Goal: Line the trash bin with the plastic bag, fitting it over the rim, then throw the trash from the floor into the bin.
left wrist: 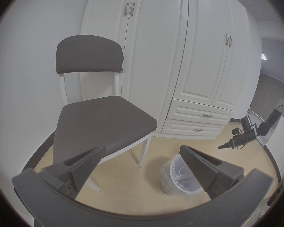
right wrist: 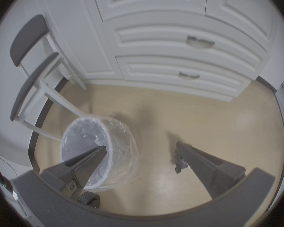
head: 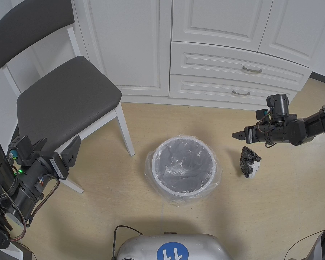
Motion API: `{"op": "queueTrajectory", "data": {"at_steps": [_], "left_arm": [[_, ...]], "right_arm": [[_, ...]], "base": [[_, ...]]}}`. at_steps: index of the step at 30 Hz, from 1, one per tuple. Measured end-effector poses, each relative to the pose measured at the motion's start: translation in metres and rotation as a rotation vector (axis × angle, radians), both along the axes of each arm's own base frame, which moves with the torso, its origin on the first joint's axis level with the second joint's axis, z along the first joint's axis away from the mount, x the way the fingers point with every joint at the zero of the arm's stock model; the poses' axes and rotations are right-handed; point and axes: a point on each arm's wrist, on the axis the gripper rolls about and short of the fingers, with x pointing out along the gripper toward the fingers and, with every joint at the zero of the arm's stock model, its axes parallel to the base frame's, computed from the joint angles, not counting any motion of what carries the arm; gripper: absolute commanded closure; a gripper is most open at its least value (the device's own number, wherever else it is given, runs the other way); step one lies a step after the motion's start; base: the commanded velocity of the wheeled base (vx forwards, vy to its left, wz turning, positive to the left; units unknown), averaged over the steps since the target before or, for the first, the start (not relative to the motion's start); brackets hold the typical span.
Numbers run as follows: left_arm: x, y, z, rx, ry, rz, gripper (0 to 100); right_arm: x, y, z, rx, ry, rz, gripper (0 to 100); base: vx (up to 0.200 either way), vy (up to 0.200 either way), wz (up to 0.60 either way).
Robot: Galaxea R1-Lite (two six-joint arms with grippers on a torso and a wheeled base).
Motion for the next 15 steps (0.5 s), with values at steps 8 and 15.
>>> {"op": "queueTrajectory", "data": {"at_steps": [8, 15], "left_arm": [[-0.001, 0.000, 0.002, 0.013, -0.011, 0.000, 0], [-0.003, 0.001, 0.004, 0.036, -0.022, 0.001, 0]], "right_arm": [[0.017, -0.010, -0.002, -0.031, -0.045, -0.012, 0], [0.045, -0.028, -0.035, -0.073, -0.057, -0.044, 0]], "base": [[0.000, 0.000, 0.00], [0.000, 0.000, 0.00]]}}
